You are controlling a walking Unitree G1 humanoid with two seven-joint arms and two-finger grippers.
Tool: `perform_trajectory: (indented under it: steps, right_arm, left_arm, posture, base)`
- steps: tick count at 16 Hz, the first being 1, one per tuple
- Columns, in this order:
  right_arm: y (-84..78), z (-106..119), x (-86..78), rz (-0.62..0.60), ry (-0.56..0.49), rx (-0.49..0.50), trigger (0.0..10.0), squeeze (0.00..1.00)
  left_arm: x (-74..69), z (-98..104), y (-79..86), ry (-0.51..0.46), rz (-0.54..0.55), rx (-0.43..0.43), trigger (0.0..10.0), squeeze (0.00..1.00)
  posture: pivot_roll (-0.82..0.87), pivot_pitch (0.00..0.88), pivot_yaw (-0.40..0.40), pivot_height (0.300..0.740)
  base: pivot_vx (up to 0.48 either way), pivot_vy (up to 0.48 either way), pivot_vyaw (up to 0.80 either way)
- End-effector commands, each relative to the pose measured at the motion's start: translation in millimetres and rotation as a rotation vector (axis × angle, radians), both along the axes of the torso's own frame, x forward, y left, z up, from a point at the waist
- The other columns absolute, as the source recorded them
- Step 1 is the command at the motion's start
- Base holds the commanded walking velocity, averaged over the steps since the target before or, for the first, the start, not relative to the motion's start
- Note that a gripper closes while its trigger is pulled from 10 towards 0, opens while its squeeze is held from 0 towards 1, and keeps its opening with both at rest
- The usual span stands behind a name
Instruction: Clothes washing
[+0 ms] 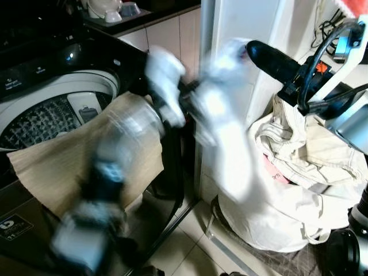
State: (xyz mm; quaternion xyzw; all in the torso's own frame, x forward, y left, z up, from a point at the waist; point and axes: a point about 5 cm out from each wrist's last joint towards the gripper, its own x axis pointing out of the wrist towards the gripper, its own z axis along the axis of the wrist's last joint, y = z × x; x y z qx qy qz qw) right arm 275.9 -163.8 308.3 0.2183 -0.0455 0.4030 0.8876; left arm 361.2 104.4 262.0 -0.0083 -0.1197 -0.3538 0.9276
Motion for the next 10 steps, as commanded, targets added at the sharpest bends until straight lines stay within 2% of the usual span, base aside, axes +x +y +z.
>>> perform_trajectory:
  steps: [1, 3, 4, 5, 6, 7, 8, 9, 10]
  right_arm:
    - [6.2, 2, -6.4, 0.040, -0.040, -0.017, 10.0, 0.00]
    - [11.1, 1, -10.6, 0.066, -0.059, -0.039, 10.0, 0.00]
    - [13.5, 1, -12.2, 0.073, -0.067, -0.051, 10.0, 0.00]
    - [18.4, -1, -13.8, 0.087, -0.072, -0.067, 10.0, 0.00]
    - [24.7, -3, -15.3, 0.101, -0.072, -0.100, 10.0, 0.00]
    - [29.2, -6, -16.1, 0.108, -0.070, -0.127, 10.0, 0.00]
    - [43.2, -21, -16.6, 0.116, -0.033, -0.228, 10.0, 0.00]
    - [46.6, -27, -16.0, 0.112, -0.017, -0.267, 10.0, 0.00]
    - [53.5, -39, -14.7, 0.100, 0.011, -0.343, 10.0, 0.00]
  left_arm:
    - [11.6, 32, 28.9, -0.127, 0.135, 0.020, 0.0, 0.00]
    - [20.6, 83, 66.5, -0.287, 0.327, 0.105, 0.0, 0.00]
    - [17.3, 127, 95.6, -0.444, 0.501, 0.170, 0.0, 0.00]
    - [9.6, 162, 121.1, -0.564, 0.669, 0.252, 0.0, 0.00]
    - [9.7, 168, 133.8, -0.559, 0.743, 0.329, 0.0, 0.00]
    - [14.7, 161, 138.3, -0.507, 0.760, 0.390, 0.0, 0.00]
    - [31.2, 121, 150.1, -0.298, 0.780, 0.578, 5.2, 0.00]
    - [35.2, 104, 153.5, -0.212, 0.771, 0.619, 10.0, 0.00]
    - [39.7, 65, 168.0, -0.029, 0.809, 0.717, 10.0, 0.00]
  posture:
    - [-0.09, 0.000, 0.071, 0.740]
    - [-0.09, 0.000, 0.077, 0.740]
    - [-0.09, 0.000, 0.077, 0.740]
    - [-0.09, 0.000, 0.077, 0.740]
    - [-0.09, 0.000, 0.077, 0.740]
    - [-0.08, 0.000, 0.078, 0.740]
    - [-0.08, 0.000, 0.079, 0.740]
    - [-0.08, 0.000, 0.079, 0.740]
    - [-0.08, 0.000, 0.078, 0.740]
  base:
    - [0.000, 0.000, 0.00]
    - [0.000, 0.000, 0.00]
    - [0.000, 0.000, 0.00]
    - [0.000, 0.000, 0.00]
    - [0.000, 0.000, 0.00]
    - [0.000, 0.000, 0.00]
    - [0.000, 0.000, 0.00]
    - [0.000, 0.000, 0.00]
    - [0.000, 0.000, 0.00]
